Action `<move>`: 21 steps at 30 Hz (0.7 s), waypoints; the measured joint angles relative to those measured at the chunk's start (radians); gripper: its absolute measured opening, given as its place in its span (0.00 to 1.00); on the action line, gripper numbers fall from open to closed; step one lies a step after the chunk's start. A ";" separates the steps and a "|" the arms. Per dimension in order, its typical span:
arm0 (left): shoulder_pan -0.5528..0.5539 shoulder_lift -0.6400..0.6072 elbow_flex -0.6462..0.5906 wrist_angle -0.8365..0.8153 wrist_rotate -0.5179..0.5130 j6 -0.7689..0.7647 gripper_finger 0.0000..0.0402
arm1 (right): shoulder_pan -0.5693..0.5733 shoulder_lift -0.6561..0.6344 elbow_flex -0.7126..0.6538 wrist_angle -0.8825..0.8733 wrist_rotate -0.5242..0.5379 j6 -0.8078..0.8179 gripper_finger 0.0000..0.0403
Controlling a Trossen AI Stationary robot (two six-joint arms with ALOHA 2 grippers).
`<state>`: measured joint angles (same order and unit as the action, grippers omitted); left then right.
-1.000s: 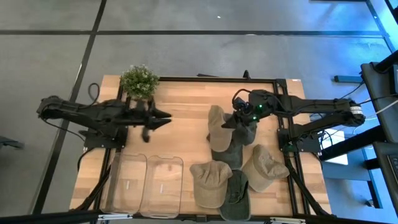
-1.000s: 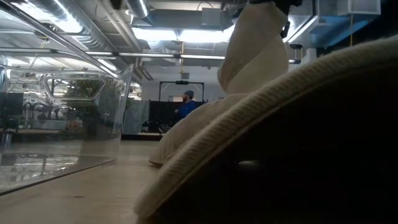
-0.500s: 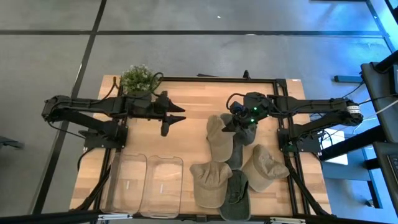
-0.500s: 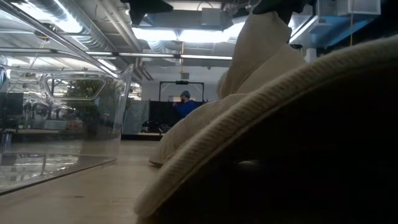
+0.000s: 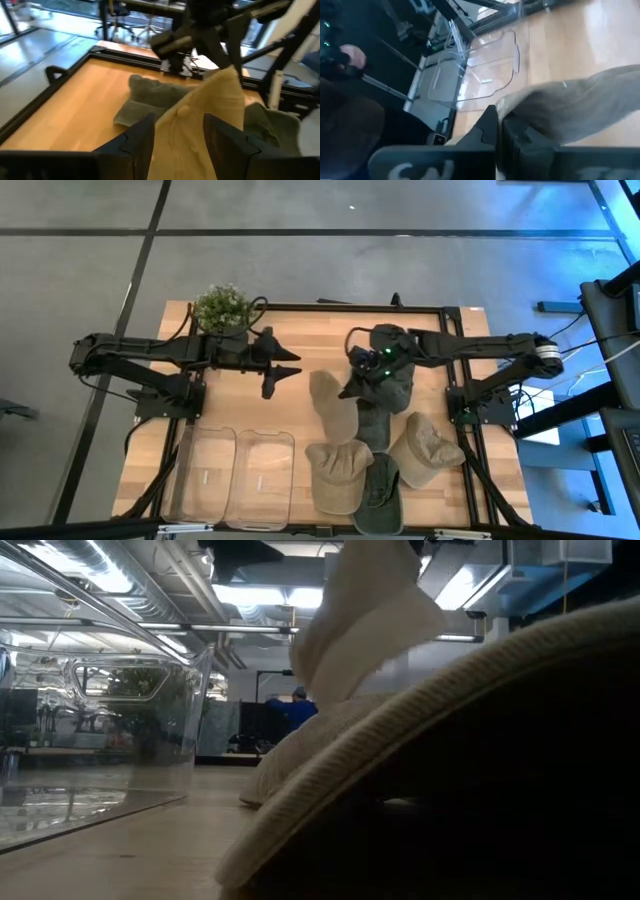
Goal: Pick & Place hat
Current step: Put the top brown cap into the left transparent bin
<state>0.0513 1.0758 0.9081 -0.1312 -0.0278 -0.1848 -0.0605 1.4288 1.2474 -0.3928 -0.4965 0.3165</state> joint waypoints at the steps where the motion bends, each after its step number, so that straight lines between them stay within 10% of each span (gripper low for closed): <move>1: 0.000 0.000 0.000 0.000 0.015 0.008 0.41 | 0.000 0.022 0.049 -0.064 0.007 -0.036 0.01; 21: 0.005 -0.001 0.000 -0.001 0.055 0.042 0.55 | 0.027 0.345 0.634 -0.537 0.098 -0.382 0.01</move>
<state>0.0560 1.0752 0.9081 -0.1318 0.0277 -0.1429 -0.0330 1.7743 1.8814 -0.9298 -0.3984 -0.0653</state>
